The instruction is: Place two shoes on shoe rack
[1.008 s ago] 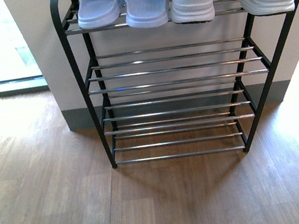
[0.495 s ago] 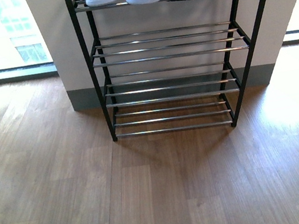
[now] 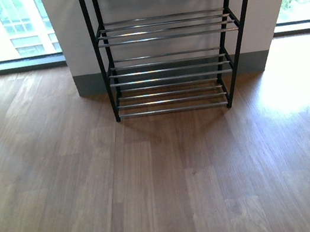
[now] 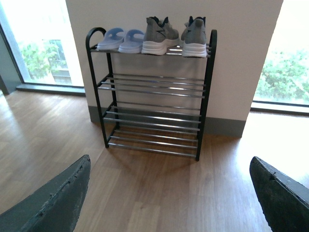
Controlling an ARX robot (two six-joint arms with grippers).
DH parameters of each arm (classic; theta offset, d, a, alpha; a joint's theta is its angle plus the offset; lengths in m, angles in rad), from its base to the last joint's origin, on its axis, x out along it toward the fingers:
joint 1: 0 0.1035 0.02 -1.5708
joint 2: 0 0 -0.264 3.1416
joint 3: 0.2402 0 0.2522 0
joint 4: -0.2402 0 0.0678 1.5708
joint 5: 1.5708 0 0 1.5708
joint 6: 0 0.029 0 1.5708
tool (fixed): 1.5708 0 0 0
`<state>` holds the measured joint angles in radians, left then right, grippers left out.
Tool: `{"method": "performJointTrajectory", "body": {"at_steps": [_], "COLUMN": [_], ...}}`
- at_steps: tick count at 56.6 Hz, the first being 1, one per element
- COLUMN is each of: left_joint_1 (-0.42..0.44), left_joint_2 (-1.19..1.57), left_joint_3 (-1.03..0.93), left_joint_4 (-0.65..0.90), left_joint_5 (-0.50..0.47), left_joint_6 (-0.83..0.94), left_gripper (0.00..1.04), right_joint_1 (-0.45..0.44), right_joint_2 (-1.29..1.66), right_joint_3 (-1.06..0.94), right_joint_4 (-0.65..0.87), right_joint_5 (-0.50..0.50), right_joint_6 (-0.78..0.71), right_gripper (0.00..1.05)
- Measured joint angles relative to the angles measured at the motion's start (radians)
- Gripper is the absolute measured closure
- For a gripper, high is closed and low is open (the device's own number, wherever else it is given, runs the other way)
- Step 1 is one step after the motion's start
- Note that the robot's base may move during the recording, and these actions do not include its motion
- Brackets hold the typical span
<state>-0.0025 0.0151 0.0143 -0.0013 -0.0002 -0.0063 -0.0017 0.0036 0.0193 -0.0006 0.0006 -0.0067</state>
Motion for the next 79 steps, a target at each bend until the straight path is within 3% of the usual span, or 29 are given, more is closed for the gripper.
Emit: {"method": "performJointTrajectory", "body": {"at_steps": [79], "left_joint_1": [0.000], "left_joint_2": [0.000], "left_joint_3": [0.000], "left_joint_4": [0.000], "left_joint_5": [0.000], "left_joint_6": [0.000], "left_gripper": [0.09], "right_joint_1": [0.000], "right_joint_2": [0.000], "right_joint_3": [0.000], "right_joint_4": [0.000], "right_joint_5": [0.000], "right_joint_6": [0.001], "right_gripper": [0.09]}}
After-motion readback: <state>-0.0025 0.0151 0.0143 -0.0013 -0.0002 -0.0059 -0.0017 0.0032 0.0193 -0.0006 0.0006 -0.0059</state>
